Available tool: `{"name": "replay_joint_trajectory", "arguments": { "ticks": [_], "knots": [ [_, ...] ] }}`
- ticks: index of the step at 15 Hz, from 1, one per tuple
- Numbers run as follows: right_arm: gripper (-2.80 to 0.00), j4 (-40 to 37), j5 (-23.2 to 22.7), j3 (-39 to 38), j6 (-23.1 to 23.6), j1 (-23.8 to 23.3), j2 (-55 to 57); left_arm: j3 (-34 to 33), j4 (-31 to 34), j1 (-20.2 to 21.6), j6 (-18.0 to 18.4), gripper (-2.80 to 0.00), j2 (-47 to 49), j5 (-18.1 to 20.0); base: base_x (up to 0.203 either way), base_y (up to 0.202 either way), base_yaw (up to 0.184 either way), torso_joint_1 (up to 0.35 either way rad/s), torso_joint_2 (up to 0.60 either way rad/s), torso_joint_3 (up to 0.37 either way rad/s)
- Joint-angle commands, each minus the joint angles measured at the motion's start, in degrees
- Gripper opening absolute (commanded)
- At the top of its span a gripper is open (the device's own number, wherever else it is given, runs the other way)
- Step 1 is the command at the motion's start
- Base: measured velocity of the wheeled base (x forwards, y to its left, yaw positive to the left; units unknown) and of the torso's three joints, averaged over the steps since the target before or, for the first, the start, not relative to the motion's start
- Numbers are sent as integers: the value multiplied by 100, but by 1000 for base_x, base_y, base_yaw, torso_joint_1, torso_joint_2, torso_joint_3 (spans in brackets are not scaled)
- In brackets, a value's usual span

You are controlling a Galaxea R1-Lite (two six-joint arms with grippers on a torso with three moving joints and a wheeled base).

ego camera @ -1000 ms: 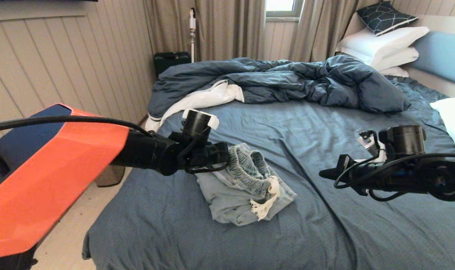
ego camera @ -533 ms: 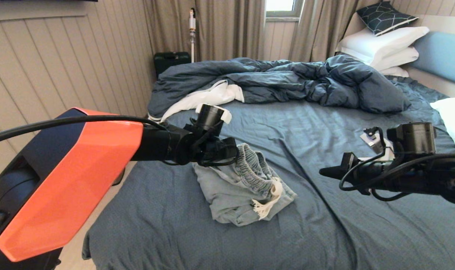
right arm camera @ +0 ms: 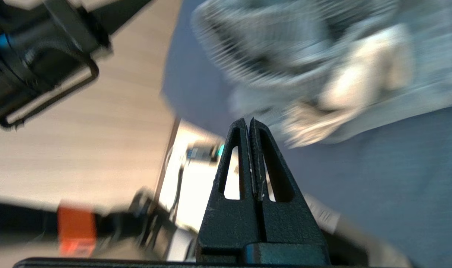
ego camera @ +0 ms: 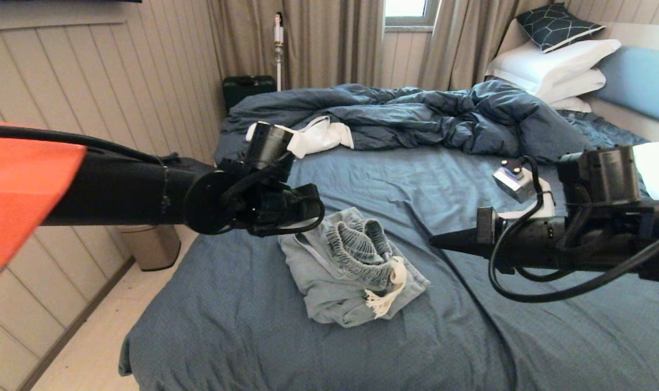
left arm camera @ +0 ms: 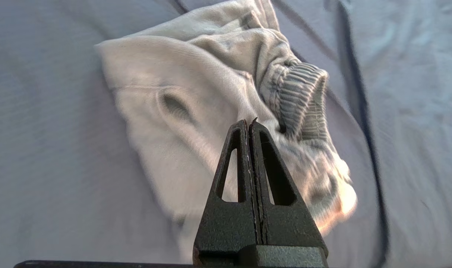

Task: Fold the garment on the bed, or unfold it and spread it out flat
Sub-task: Fold the blue shorts

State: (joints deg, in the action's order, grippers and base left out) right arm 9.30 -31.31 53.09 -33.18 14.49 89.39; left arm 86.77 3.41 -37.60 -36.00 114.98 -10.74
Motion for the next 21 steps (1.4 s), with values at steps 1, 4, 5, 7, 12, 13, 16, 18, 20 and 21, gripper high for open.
{"name": "replay_joint_trajectory", "arguments": {
  "ticks": [1, 4, 5, 7, 12, 13, 16, 18, 20, 21],
  "knots": [
    [-280, -721, -25, 592, -6, 435, 2, -621, -8, 48, -31, -280, -841, -18, 0, 0, 0, 0, 0, 0],
    [-280, -1650, -1, 1619, 188, 1185, 763, -1799, -37, 66, -140, -280, -1673, -16, 0, 0, 0, 0, 0, 0],
    [-280, -2020, 49, 1968, 320, 1356, 1114, -2069, -45, 71, -262, -280, -1858, -26, 0, 0, 0, 0, 0, 0],
    [-280, -2535, 428, 2519, 581, 1698, 1756, -2561, -50, 77, -403, -280, -2250, -42, 0, 0, 0, 0, 0, 0],
    [-280, -2757, 1202, 3135, 892, 2048, 2472, -3721, -59, 220, -440, -280, -3142, -23, 0, 0, 0, 0, 0, 0],
    [-280, -2758, 1307, 3215, 903, 2044, 2585, -3845, -60, 246, -442, -280, -3249, -11, 0, 0, 0, 0, 0, 0],
    [-280, -2758, 1897, 3597, 1122, 1945, 3052, -4019, -60, 253, -452, -280, -3368, 29, 0, 0, 0, 0, 0, 0],
    [-280, -2758, 2021, 3883, 1160, 1927, 3294, -4019, -106, 253, -452, -280, -3354, 29, 0, 0, 0, 0, 0, 0],
    [-280, -2747, 2334, 4178, 1137, 1932, 3578, -4046, -174, 253, -452, -280, -3341, 37, 0, 0, 0, 0, 0, 0],
    [-280, -2717, 2581, 4234, 1119, 1940, 3653, -4085, -200, 253, -452, -280, -3341, 37, 0, 0, 0, 0, 0, 0]
  ]
}}
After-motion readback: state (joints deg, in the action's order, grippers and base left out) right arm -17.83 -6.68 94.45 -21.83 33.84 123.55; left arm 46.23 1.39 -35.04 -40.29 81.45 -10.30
